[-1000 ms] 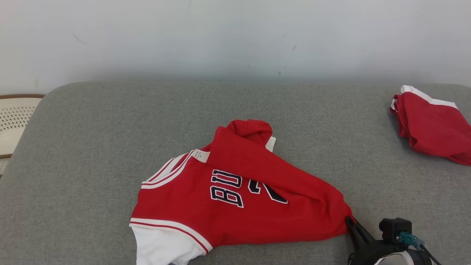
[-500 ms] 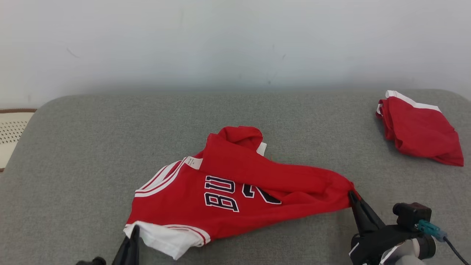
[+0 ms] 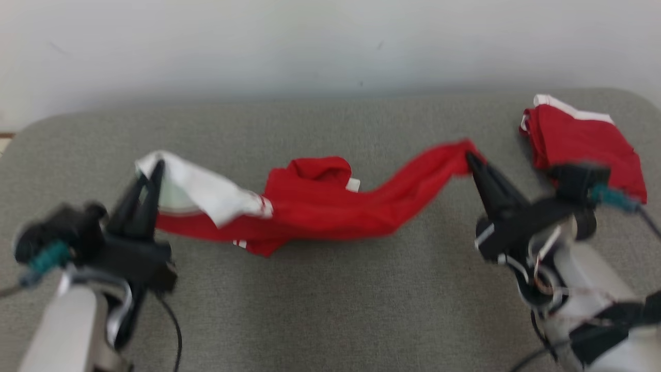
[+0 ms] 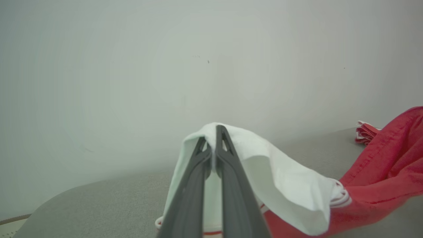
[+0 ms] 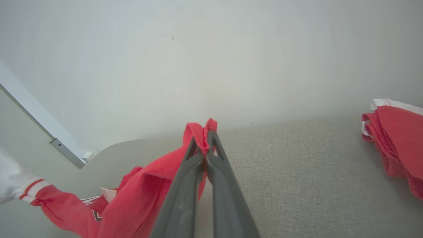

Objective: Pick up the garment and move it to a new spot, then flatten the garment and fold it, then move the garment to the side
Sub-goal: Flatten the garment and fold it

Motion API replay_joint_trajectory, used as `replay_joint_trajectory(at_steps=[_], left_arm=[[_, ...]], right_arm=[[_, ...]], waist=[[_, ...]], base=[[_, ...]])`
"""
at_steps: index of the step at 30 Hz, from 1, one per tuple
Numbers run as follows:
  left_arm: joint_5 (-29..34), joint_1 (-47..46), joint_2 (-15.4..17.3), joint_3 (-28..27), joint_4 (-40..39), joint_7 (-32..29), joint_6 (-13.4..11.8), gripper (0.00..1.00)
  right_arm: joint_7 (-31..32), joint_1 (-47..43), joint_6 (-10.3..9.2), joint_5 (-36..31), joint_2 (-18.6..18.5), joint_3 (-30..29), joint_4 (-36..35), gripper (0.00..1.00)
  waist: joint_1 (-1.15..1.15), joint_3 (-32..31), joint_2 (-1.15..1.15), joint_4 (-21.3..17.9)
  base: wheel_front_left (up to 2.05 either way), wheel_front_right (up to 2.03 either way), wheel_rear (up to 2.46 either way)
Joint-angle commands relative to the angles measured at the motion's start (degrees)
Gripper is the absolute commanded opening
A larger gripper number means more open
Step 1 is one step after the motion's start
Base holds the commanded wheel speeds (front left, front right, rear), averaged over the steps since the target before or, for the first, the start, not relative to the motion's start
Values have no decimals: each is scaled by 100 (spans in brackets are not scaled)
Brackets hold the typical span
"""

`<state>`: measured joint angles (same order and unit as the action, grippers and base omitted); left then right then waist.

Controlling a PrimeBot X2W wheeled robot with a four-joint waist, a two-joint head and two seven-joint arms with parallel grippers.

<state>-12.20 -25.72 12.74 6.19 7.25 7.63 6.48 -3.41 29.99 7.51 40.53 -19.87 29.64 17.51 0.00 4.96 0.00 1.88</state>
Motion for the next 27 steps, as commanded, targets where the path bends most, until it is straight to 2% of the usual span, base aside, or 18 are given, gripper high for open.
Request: replay_joint_trajectory(at_steps=[1, 4, 6, 8, 14, 22, 27], left_arm=[[-74, -400, 93, 13, 74, -95, 31, 0], [-94, -1210, 282, 117, 279, -269, 57, 0], [-105, -1761, 398, 200, 496, -347, 78, 0], [-223, -2332, 441, 278, 741, -424, 83, 0], [-463, -4038, 633, 488, 1607, -580, 94, 0], [-645, -5948, 663, 738, 2814, -504, 94, 0], [-625, -7019, 531, 952, 3417, -455, 95, 0]], right_arm=[[123, 374, -4, 219, 33, 37, 67, 0], [324, 1122, -4, 506, 53, 54, 286, 0], [430, 1689, -3, 475, -8, 118, 534, 0], [570, 2214, -2, 777, 143, 92, 807, 0], [665, 3937, -2, 1182, 263, 4, 1601, 0], [674, 5727, -2, 1620, 587, -427, 3004, 0], [541, 6728, -2, 1603, 576, -676, 3781, 0]], waist=[[0, 452, 0, -169], [0, 826, 0, -210], [0, 1070, 0, -229], [0, 1302, 0, -257], [0, 1874, 0, -284], [0, 2202, 0, -255], [0, 2332, 0, -167]], base=[[0, 0, 0], [0, 0, 0], [0, 0, 0], [0, 0, 0], [0, 0, 0], [0, 0, 0], [0, 0, 0]])
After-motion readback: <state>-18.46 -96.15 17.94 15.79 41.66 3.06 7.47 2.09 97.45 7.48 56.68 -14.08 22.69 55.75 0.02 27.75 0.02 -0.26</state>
